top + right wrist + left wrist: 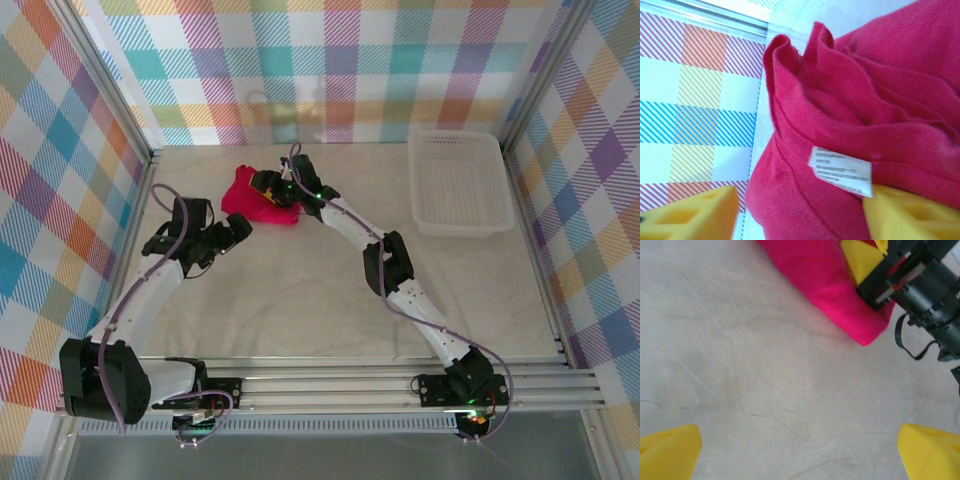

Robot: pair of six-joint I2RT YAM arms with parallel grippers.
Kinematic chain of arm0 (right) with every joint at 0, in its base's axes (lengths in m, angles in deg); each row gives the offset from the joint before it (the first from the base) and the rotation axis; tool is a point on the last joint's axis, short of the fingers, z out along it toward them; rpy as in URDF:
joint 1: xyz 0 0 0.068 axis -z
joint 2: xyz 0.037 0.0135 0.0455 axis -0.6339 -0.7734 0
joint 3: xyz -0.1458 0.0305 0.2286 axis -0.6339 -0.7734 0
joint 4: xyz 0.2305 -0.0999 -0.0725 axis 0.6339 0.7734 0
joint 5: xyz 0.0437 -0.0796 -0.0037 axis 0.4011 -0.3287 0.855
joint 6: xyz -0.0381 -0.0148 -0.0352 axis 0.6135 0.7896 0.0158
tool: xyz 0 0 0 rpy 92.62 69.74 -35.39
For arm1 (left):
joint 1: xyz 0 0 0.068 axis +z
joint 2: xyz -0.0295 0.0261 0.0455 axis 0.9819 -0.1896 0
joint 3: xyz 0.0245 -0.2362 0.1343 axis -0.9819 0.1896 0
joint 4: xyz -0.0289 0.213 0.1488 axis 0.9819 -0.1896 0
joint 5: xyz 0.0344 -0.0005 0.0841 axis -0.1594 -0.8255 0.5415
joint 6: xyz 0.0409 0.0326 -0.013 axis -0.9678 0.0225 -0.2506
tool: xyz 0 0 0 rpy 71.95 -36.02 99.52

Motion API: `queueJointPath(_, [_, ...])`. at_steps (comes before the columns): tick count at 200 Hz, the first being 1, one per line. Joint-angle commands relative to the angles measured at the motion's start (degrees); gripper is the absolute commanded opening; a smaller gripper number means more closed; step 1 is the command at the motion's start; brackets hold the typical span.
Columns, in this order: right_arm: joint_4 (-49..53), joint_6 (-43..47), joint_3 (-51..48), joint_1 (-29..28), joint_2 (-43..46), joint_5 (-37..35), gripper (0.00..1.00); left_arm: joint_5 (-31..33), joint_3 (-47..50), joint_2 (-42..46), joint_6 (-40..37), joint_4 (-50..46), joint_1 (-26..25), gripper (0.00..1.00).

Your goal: Fold the inside-out t-shirt

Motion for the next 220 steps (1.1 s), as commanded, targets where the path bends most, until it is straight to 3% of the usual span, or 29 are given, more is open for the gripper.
queueJointPath(1, [1.58,5.26,-3.13,0.64,4.77,3.52,0.82,11.33,0.25,4.33,-3.02,-0.10,-0.15,1.00])
queueJointPath(14, [4.73,8.03,-4.09,0.98,9.48,5.97,1.00,16.51,0.87,6.38,-7.48,2.06,-0.44,1.00])
queueJointPath(41, [12.83,14.27,-8.40,2.41,21.29,10.01,1.00,27.43,2.66,9.16,-18.98,8.20,-0.49,1.00])
queueJointPath(68, [25.30,23.65,-15.23,4.79,34.81,9.77,1.00,32.02,7.17,8.33,-28.18,18.70,-0.48,1.00])
queueJointPath(82, [30.42,30.19,-21.81,6.01,43.00,6.01,1.00,32.13,11.54,7.40,-29.89,26.33,-0.35,1.00])
queueJointPath(101, [32.27,40.07,-38.95,7.80,57.40,-7.89,1.00,29.06,18.27,4.60,-32.18,38.11,-0.02,1.00])
queueJointPath(118, [23.20,48.32,-61.30,10.27,71.79,-23.26,1.00,26.34,23.23,2.25,-33.64,46.66,0.10,1.00])
queueJointPath(135, [5.90,56.33,-86.42,13.11,84.88,-40.74,1.00,25.00,26.71,0.88,-33.94,53.27,0.21,1.00])
queueJointPath(145, [-5.45,61.41,-100.06,15.63,90.87,-45.83,1.00,23.61,28.63,0.13,-35.04,56.58,0.32,1.00])
queueJointPath(156, [-14.65,66.02,-112.34,19.78,95.86,-44.10,1.00,22.86,29.98,-0.98,-36.30,59.63,0.43,1.00])
queueJointPath(172, [-21.58,65.65,-123.36,25.68,99.54,-38.65,1.00,22.46,32.12,-3.27,-37.32,65.00,0.43,1.00])
queueJointPath(192, [-25.48,64.49,-128.40,28.01,98.31,-38.69,1.00,20.75,33.41,-7.53,-38.08,70.21,0.42,1.00])
queueJointPath(198, [-28.30,62.80,-129.61,28.45,97.26,-38.77,1.00,19.85,32.46,-7.53,-38.24,67.78,0.31,1.00])
queueJointPath(220, [-37.53,56.19,-133.81,31.19,93.71,-33.32,1.00,19.77,32.11,-8.18,-37.93,68.29,0.34,1.00])
